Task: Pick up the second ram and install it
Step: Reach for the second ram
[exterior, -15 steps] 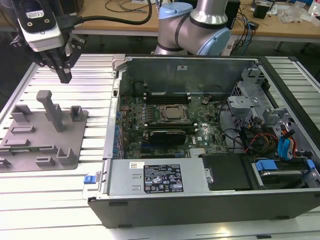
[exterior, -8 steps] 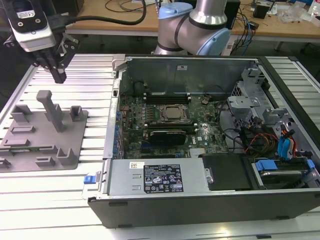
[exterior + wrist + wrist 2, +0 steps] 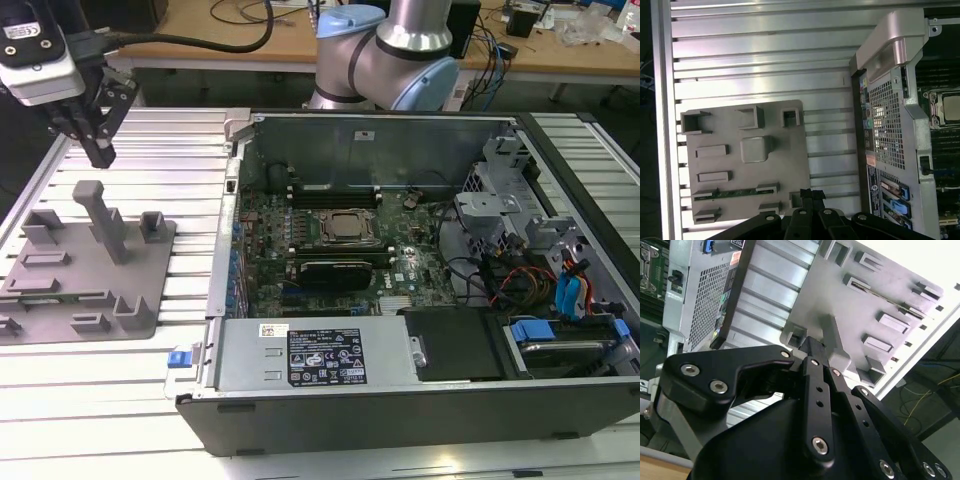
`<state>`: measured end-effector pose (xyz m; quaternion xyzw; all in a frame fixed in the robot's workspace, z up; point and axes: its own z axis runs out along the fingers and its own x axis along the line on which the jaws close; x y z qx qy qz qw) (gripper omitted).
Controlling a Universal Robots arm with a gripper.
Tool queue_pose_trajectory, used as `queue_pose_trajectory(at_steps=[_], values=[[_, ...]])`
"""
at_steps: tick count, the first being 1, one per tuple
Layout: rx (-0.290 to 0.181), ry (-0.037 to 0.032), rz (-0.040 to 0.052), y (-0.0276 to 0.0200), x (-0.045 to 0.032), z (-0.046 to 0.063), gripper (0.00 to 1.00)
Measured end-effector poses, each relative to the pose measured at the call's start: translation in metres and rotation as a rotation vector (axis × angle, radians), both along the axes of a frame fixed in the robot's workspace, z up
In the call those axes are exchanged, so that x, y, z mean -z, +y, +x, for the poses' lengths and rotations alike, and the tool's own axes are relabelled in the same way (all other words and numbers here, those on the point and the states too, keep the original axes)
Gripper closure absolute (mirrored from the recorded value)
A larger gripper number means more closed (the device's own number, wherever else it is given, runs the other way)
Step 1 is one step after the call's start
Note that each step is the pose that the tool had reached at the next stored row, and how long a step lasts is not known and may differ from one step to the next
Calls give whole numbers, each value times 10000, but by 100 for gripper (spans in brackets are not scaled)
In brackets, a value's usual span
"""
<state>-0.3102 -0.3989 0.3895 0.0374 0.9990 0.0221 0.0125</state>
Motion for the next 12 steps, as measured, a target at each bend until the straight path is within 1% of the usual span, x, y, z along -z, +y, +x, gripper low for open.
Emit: queue_pose_trajectory(at_steps=[4, 12], values=[[0, -1, 0, 0, 13, -82, 92], [1, 0, 0, 0, 29, -210, 92]])
